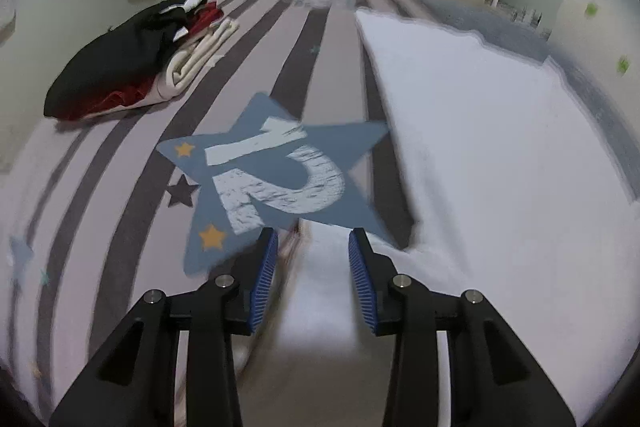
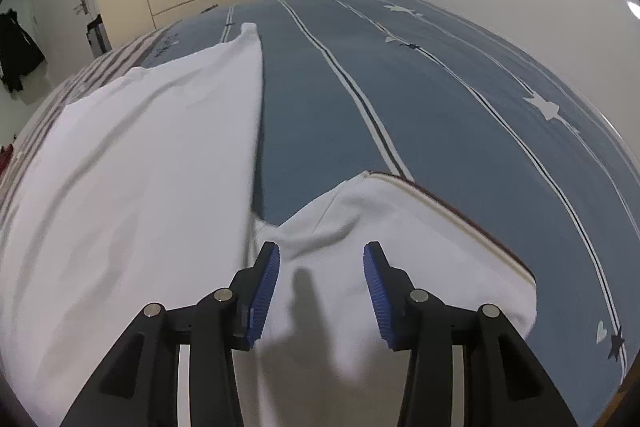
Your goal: Fold clothes
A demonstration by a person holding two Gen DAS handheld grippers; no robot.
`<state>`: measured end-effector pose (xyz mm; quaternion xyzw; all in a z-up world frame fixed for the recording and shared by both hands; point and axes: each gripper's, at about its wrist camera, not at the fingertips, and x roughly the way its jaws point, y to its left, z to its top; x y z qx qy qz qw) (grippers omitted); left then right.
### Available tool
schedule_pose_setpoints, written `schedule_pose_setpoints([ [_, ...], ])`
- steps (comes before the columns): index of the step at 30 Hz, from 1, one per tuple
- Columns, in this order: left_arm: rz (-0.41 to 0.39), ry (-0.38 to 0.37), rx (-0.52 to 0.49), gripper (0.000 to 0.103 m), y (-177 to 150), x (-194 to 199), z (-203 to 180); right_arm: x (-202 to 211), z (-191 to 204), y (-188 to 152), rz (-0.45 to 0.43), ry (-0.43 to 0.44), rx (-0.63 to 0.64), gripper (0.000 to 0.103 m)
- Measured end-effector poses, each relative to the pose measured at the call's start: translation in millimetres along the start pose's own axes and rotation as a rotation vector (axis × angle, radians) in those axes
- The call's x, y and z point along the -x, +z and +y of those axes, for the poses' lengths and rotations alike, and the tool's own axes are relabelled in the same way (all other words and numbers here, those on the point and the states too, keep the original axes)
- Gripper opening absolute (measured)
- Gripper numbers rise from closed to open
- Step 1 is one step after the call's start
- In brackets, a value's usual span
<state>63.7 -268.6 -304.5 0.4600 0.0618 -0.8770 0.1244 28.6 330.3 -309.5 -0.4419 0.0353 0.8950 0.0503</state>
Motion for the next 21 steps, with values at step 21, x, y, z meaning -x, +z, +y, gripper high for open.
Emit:
schedule_pose_setpoints([
  [21, -0.011, -0.044, 0.039, 0.0, -8, 7, 13, -17, -24, -16, -0.001, 0.005, -0.036, 0.043],
])
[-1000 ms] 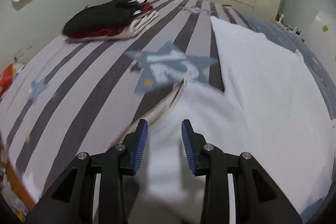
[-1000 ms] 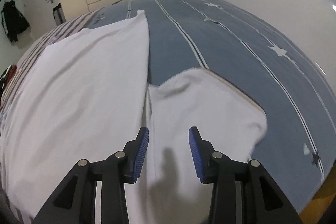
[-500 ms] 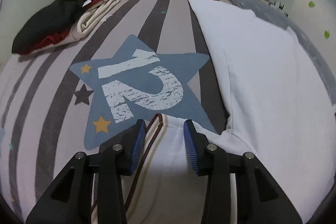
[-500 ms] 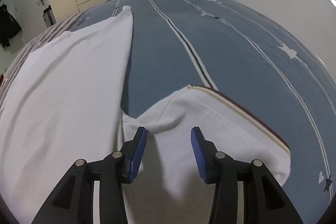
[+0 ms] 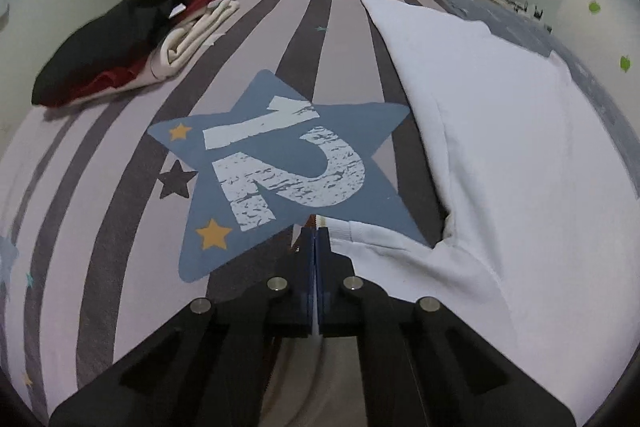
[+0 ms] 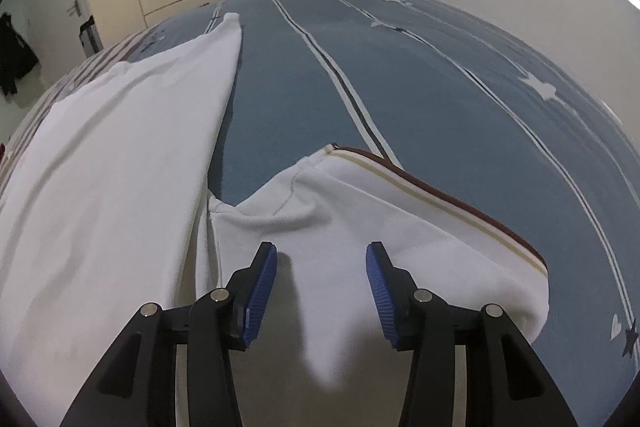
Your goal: Fold clothes
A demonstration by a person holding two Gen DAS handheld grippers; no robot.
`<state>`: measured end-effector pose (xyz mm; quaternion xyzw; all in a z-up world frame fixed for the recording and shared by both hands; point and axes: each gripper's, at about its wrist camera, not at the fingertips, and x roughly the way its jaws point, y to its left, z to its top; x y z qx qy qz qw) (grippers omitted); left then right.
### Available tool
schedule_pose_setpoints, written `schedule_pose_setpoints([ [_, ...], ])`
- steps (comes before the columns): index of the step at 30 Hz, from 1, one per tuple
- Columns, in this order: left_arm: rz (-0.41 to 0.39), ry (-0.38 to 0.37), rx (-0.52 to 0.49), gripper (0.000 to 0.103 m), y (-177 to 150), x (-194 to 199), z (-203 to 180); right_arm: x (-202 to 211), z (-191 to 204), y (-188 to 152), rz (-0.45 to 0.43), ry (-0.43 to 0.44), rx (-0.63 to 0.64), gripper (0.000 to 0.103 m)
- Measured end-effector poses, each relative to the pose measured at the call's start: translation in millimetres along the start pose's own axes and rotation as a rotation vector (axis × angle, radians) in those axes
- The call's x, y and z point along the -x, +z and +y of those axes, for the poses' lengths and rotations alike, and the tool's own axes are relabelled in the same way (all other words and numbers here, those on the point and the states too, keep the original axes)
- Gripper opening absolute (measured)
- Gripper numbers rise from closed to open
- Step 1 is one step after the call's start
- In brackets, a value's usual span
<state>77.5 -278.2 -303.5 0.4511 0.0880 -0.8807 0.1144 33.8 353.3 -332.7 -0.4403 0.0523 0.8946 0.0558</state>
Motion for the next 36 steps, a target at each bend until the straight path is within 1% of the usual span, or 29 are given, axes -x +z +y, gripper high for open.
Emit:
schedule_pose_setpoints([
  [1, -0.007, 0.011, -0.018, 0.0, 1, 5, -2, 1, -1, 0, 0.002, 0.006, -0.009, 0.043],
  [3, -0.011, 0.007, -0.031, 0.0, 5, 12, -2, 4, -4, 2, -0.007, 0.011, -0.022, 0.043],
  [8, -0.044, -0.038, 0.01, 0.0, 20, 43, -8, 13, -6, 8, -0.03, 0.035, -0.05, 0.043],
  [10, -0.058, -0.054, -0.022, 0.0, 25, 60, -27, 16, -7, 9, -0.037, 0.042, -0.056, 0.043],
  [12, -0.063, -0.081, -0.053, 0.0, 28, 74, -49, 19, -8, 9, -0.046, 0.055, -0.061, 0.043],
  [14, -0.059, -0.128, -0.071, 0.0, 28, 87, -74, 21, -8, 10, -0.046, 0.059, -0.063, 0.043],
  [19, -0.031, -0.209, -0.146, 0.0, 19, 103, -158, 28, -12, 9, -0.06, 0.091, -0.078, 0.043],
  [21, -0.024, -0.238, -0.167, 0.0, 10, 106, -192, 31, -13, 9, -0.067, 0.103, -0.078, 0.043],
  [22, -0.019, -0.264, -0.195, 0.0, 3, 105, -215, 32, -13, 9, -0.071, 0.109, -0.074, 0.043],
  [24, -0.015, -0.28, -0.243, 0.0, -6, 107, -245, 33, -12, 9, -0.077, 0.114, -0.058, 0.043],
  [25, -0.014, -0.285, -0.267, 0.003, -10, 108, -260, 34, -11, 8, -0.08, 0.115, -0.049, 0.043],
  [26, -0.023, -0.297, -0.265, 0.012, -12, 111, -264, 34, -10, 7, -0.08, 0.111, -0.036, 0.043],
  [28, -0.043, -0.326, -0.247, 0.023, -14, 119, -264, 33, -7, 5, -0.076, 0.102, -0.011, 0.043],
  [29, -0.053, -0.341, -0.238, 0.027, -16, 123, -265, 33, -6, 4, -0.072, 0.105, -0.003, 0.043],
  [30, -0.077, -0.346, -0.218, 0.03, -17, 131, -257, 34, -6, 3, -0.071, 0.106, 0.003, 0.043],
  [32, -0.119, -0.3, -0.177, 0.042, -20, 141, -235, 35, -4, 1, -0.07, 0.108, 0.016, 0.043],
  [34, -0.149, -0.215, -0.124, 0.049, -22, 144, -197, 35, -3, 1, -0.067, 0.116, 0.016, 0.043],
  [36, -0.151, -0.131, -0.062, 0.051, -29, 142, -159, 35, -3, 1, -0.062, 0.124, 0.011, 0.043],
])
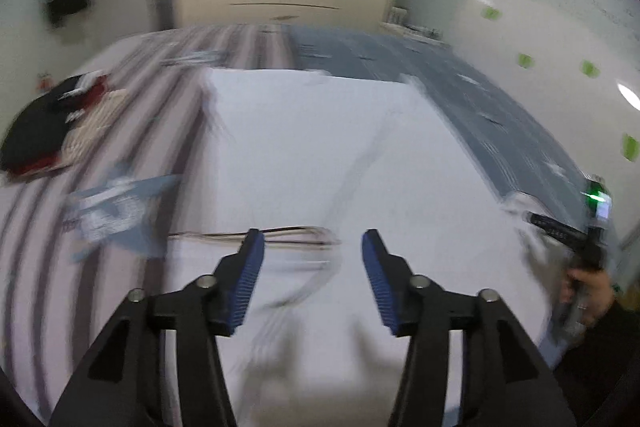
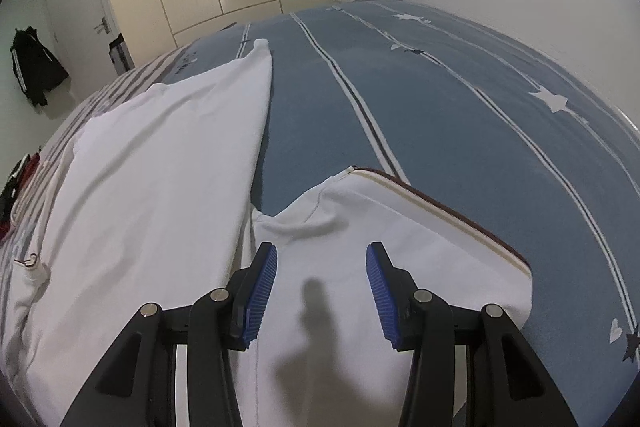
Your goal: Fold clothes
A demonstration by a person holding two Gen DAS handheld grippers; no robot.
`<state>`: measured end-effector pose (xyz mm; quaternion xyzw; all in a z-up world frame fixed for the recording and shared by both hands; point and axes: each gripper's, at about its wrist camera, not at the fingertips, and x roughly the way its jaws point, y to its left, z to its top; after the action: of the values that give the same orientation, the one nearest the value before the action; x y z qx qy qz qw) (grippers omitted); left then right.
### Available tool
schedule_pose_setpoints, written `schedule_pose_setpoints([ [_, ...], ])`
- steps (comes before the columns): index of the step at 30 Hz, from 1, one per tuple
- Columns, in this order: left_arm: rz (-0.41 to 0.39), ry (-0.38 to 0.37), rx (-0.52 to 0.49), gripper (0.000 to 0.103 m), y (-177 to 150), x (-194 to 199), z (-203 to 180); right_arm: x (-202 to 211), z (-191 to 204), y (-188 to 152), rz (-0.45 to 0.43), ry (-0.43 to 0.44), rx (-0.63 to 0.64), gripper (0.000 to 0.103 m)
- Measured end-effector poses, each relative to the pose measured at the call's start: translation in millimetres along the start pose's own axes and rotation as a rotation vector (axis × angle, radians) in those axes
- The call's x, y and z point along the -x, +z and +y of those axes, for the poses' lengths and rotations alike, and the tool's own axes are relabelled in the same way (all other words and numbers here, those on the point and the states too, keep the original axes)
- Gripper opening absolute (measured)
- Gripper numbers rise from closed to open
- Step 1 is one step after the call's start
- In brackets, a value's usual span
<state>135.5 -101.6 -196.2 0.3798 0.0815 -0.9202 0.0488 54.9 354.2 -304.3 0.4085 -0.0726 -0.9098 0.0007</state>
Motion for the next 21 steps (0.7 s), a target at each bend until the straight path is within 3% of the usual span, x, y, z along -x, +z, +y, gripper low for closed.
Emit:
schedule_pose_setpoints([
  [1, 0.016, 0.038, 0.043, 0.051, -6, -1, 23, 0, 1, 0, 0.001, 0.004, -0.001, 0.043],
  [4, 0.099, 0.038, 0.133, 0.051, -24, -18, 69, 1, 4, -1, 0.002, 0.014, -0.001, 0.043],
  [8, 0.151, -0.011, 0.141, 0.051, -35, -42, 80, -1, 9, -3, 0.009, 0.01, 0.009, 0.043],
  [15, 0.211, -0.084, 0.185, 0.051, -28, -95, 83, -7, 9, -5, 0.033, -0.012, 0.001, 0.043],
  [16, 0.216, -0.1, 0.192, 0.041, -27, -100, 85, -8, 9, -5, 0.035, -0.014, 0.005, 0.043],
  [17, 0.201, -0.112, 0.173, 0.016, -26, -97, 82, -8, 9, -5, 0.035, -0.016, 0.008, 0.043],
  [18, 0.181, -0.125, 0.148, 0.005, -25, -93, 78, -9, 9, -5, 0.034, -0.018, 0.011, 0.043],
  [19, 0.154, -0.14, 0.111, 0.0, -25, -83, 70, -9, 10, -5, 0.034, -0.02, 0.012, 0.043],
  [21, 0.126, -0.202, 0.071, 0.0, -26, -66, 57, -11, 10, -4, 0.034, -0.019, 0.012, 0.043],
])
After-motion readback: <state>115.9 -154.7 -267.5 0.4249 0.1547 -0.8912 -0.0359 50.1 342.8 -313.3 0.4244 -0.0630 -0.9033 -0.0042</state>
